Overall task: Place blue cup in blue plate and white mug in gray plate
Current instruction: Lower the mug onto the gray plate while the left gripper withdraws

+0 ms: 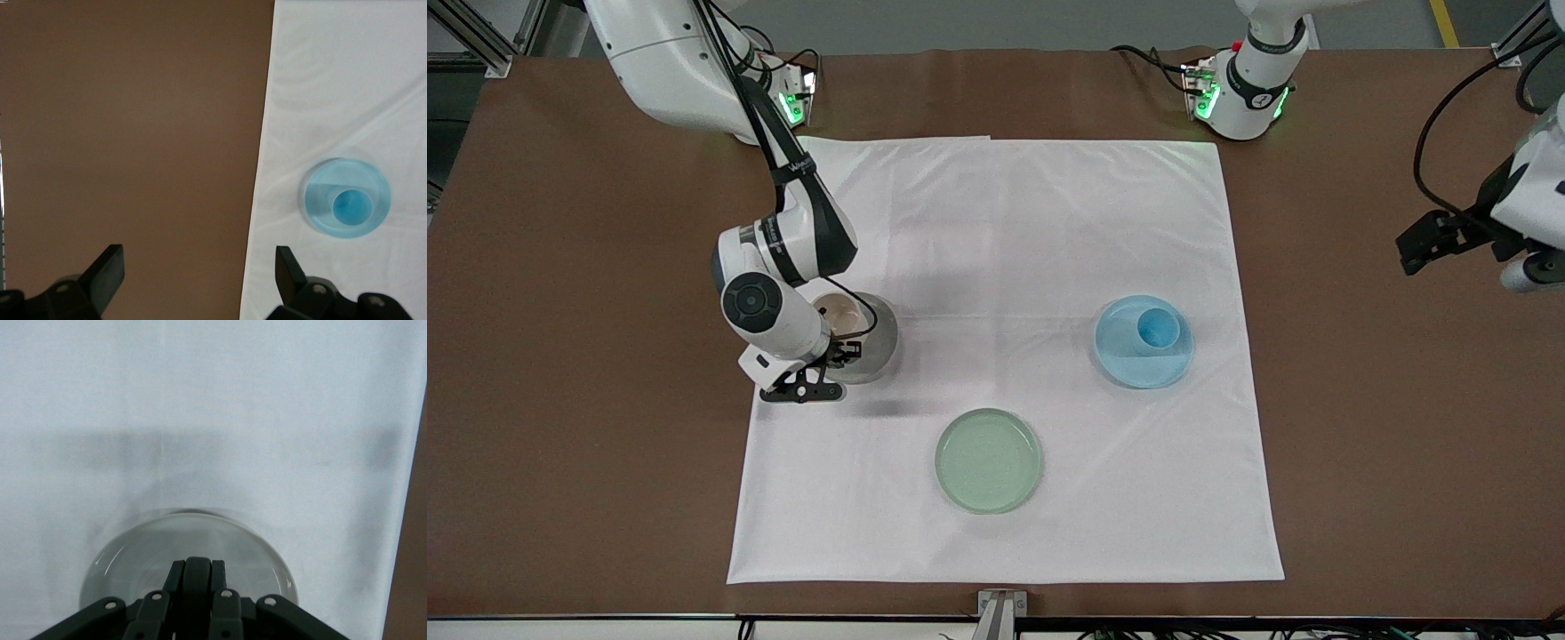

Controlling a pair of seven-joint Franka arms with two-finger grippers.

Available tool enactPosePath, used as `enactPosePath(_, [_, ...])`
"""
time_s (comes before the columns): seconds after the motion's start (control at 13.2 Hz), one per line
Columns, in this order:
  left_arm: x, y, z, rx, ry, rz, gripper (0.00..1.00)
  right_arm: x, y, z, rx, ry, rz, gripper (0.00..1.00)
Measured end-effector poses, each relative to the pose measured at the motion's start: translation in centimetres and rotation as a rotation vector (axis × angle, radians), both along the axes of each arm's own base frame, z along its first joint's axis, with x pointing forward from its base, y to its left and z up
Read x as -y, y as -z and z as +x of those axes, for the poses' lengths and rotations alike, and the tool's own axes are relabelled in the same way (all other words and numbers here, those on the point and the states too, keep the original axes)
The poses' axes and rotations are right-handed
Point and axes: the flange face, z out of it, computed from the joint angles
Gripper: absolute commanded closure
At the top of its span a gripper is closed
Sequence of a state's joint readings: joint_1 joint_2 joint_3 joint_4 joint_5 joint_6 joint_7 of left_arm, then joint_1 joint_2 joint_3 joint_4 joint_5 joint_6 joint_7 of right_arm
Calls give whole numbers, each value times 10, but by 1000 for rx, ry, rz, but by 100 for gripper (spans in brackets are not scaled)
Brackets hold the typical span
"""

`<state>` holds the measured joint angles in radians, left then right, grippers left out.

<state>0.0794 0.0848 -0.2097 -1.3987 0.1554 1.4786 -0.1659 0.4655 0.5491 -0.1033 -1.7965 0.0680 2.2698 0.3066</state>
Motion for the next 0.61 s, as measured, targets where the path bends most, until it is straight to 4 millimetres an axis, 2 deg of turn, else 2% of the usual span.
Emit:
enactPosePath(0.15, [-13,-6,-14,-41,16,-38,0,1,12,1,3,1,-3,94])
enactPosePath(0.3, [-20,-4,-22,-57,14,-63,0,1,19,1,8,1,-3,93])
enactPosePath(0.61, [-11,-3,-34,-67,28,-81,0,1,20,1,7,0,-4,92])
